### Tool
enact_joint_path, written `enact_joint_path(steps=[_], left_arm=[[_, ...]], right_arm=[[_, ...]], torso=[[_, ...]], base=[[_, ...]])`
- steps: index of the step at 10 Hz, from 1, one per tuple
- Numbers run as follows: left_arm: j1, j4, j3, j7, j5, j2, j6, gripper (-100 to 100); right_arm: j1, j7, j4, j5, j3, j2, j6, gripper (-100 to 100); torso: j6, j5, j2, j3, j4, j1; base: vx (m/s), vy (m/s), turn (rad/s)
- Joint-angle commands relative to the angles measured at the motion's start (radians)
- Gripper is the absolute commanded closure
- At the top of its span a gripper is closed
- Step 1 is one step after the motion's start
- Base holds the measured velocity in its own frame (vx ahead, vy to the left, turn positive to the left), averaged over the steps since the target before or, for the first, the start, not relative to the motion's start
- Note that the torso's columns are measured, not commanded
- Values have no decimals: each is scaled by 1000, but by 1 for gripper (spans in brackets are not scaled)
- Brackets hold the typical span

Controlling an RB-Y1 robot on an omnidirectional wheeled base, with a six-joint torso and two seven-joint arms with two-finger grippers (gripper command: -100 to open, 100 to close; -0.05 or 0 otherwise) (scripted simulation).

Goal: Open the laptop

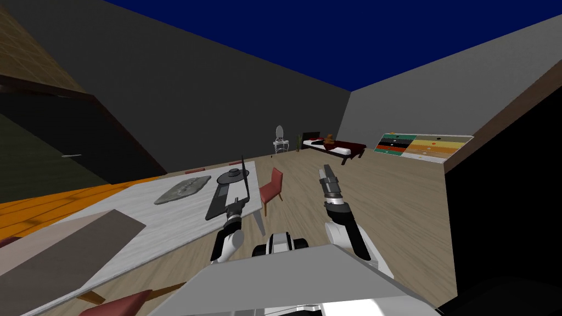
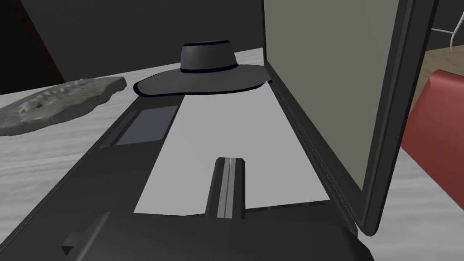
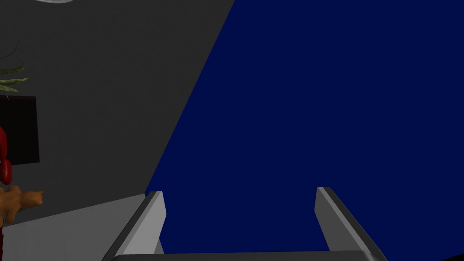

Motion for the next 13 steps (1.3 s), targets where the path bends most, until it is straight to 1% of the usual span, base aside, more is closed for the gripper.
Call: enact_joint_path(steps=[1,3,4,5,6,7,9,10,11,13], left_arm=[[16,14,-22,59,33,17,-47,100],[35,23,-44,113,74,32,-95,100],[35,23,-44,117,74,32,-95,100],[33,18,-41,105,70,26,-87,100],[31,10,-38,104,75,60,-81,-100],[30,5,-35,101,78,73,-75,-100],[23,-21,-22,85,95,115,-45,-100],[19,-35,-14,75,104,126,-27,-100],[16,-48,-6,65,112,131,-9,-100],[9,-76,12,41,132,126,36,-100]], right_arm=[[0,0,0,0,0,0,0,0],[0,0,0,0,0,0,0,0],[0,0,0,0,0,0,0,0],[0,0,0,0,0,0,0,0],[0,0,0,0,0,0,0,0],[0,0,0,0,0,0,0,0],[0,0,0,0,0,0,0,0],[0,0,0,0,0,0,0,0],[0,0,0,0,0,0,0,0],[0,0,0,0,0,0,0,0]], torso=[[0,0,0,0,0,-1],[0,0,0,0,0,0],[0,0,0,0,0,1],[0,0,0,0,0,0],[0,0,0,0,0,-1],[0,0,0,0,0,-1],[0,0,-1,0,0,-1],[0,0,-1,-1,0,-1],[0,0,-1,-1,0,-1],[0,0,0,0,0,-1]], base=[[0,21,-78],[2,32,-111],[1,29,-39],[0,11,0],[5,-9,33],[9,-30,36],[18,-55,79],[33,-74,87],[28,-85,80],[21,-101,110]])
